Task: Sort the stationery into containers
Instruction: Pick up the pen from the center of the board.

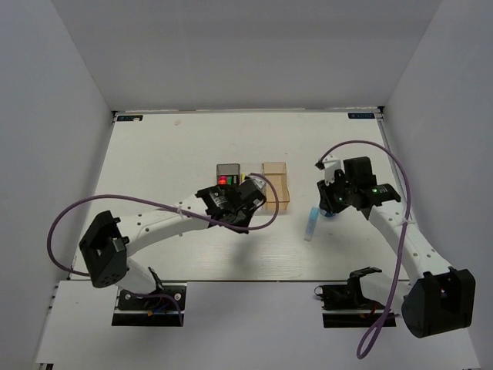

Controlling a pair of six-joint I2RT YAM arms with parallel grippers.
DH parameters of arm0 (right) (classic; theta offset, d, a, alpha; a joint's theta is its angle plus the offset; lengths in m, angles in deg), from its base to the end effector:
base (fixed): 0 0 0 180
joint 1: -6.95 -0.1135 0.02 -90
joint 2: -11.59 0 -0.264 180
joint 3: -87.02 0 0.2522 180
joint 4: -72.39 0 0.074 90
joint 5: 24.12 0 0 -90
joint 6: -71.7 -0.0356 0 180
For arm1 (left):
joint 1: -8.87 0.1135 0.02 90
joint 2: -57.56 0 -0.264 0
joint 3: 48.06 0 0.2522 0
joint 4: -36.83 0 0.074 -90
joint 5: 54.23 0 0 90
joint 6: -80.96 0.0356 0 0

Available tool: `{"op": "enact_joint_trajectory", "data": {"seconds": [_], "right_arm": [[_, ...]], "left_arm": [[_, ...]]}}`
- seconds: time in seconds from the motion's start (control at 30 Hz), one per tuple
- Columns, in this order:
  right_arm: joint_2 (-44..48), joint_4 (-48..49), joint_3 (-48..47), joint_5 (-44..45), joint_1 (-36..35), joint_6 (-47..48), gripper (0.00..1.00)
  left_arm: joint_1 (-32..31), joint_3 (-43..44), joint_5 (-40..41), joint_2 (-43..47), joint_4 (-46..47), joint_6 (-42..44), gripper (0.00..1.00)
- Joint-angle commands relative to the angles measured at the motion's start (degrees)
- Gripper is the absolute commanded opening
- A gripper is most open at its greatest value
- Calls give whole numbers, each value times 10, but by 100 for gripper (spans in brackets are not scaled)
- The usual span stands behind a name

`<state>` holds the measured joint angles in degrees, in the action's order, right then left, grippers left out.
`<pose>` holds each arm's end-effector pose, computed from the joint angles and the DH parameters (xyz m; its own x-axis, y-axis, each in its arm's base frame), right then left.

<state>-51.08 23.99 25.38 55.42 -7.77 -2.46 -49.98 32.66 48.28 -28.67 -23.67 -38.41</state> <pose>0.2129 0.0626 0.2607 -0.6074 -0.4371 -0.6633 -0.5508 0.8334 -0.0449 0.1607 -0.2510 0.2534 -0.7993 0.3968 -0.4514 0.4566 0.8893 -0.0269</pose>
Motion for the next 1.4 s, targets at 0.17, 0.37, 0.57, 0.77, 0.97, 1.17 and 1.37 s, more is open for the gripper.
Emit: {"op": "enact_joint_trajectory", "data": {"seconds": [0.17, 0.37, 0.57, 0.77, 0.97, 1.17, 1.37], "right_arm": [[68, -133, 51, -339, 2, 424, 65], [-52, -234, -12, -307, -2, 877, 76], [-147, -237, -68, -222, 7, 1088, 72], [-267, -336, -155, -166, 3, 1219, 60], [-286, -292, -101, -112, -1, 1274, 59], [-280, -203, -33, -127, -3, 1295, 59], [-279, -219, -54, -186, -2, 1294, 60]], "left_arm": [[-2, -89, 40, 144, 10, -6, 51], [28, -127, 70, 225, -34, 2, 62], [76, -202, 63, 320, -40, 12, 63], [172, -256, 19, 389, -38, 22, 66], [236, -286, -43, 414, -26, 28, 66], [262, -286, -73, 401, -17, 38, 66], [269, -287, -86, 397, -14, 34, 66]]}}
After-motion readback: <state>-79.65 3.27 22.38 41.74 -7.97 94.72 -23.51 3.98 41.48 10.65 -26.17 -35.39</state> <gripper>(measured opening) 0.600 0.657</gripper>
